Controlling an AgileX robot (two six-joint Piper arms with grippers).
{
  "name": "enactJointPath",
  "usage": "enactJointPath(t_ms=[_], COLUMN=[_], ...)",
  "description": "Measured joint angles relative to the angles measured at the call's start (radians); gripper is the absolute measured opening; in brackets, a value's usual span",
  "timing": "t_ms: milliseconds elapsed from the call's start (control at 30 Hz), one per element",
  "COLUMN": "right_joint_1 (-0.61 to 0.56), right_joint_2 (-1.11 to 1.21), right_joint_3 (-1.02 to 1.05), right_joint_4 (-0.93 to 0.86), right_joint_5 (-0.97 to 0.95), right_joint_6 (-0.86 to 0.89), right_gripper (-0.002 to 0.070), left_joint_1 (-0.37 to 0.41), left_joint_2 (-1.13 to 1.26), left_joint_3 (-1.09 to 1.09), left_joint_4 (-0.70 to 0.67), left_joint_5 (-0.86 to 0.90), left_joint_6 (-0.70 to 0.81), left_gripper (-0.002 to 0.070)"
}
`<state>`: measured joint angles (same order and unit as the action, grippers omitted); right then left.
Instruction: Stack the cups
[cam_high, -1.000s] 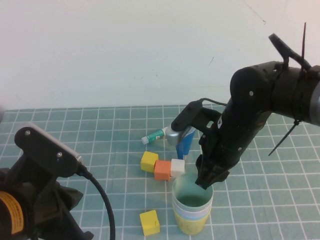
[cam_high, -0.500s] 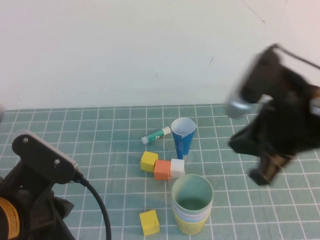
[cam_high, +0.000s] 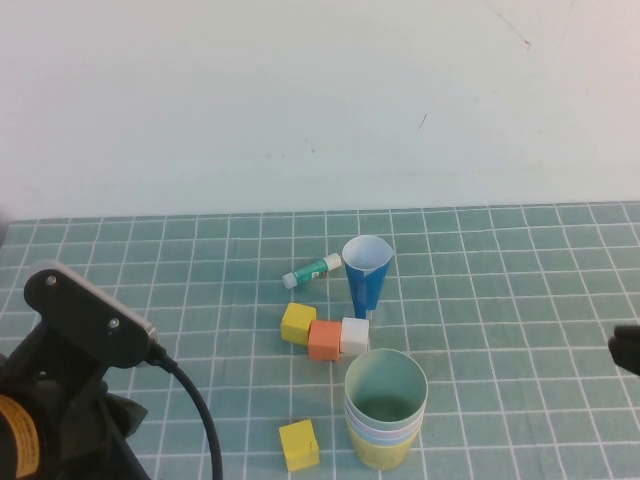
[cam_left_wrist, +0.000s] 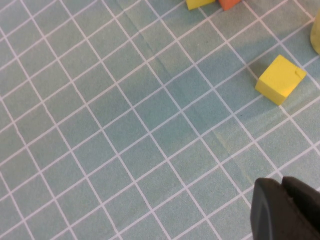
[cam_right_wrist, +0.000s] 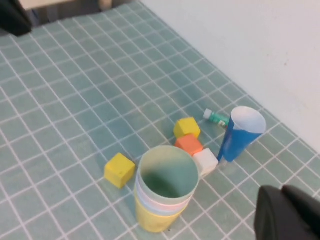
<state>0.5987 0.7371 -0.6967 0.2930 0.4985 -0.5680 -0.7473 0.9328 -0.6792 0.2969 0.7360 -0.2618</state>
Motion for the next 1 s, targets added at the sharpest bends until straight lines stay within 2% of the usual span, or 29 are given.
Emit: enactJointPath(t_ms=[167, 333, 533, 700, 800, 1000], right_joint_1=[0.0, 0.0, -0.002, -0.017, -0.086, -0.361], right_joint_2=[-0.042, -0.056, -0.184, -0.275, -0.341, -0.504], right_joint_3=[0.031, 0.055, 0.132, 0.289, 0.388, 0.526], right_joint_4=[-0.001, -0.176, -0.225, -0.231, -0.231, -0.231], right_joint_5=[0.098, 0.143, -0.012, -0.226, -0.302, -0.313], right_joint_6=[0.0, 0.019, 0.045, 0.047, 0.047, 0.055], right_gripper=[-0.0001, -0.0001, -0.0001, -0.0001, -0.0001, -0.0001], left_joint_1=[0.0, 0.0, 0.0, 0.0, 0.0, 0.0], left_joint_2=[0.0, 0.0, 0.0, 0.0, 0.0, 0.0], left_joint_3=[0.0, 0.0, 0.0, 0.0, 0.0, 0.0], left_joint_4=[0.0, 0.0, 0.0, 0.0, 0.0, 0.0], left_joint_5=[0.0, 0.002, 0.002, 0.002, 0.002, 0.002], left_joint_6=[-0.001, -0.005, -0.005, -0.005, -0.005, -0.005], left_gripper=[-0.0001, -0.0001, -0.0001, 0.0, -0.0001, 0.0])
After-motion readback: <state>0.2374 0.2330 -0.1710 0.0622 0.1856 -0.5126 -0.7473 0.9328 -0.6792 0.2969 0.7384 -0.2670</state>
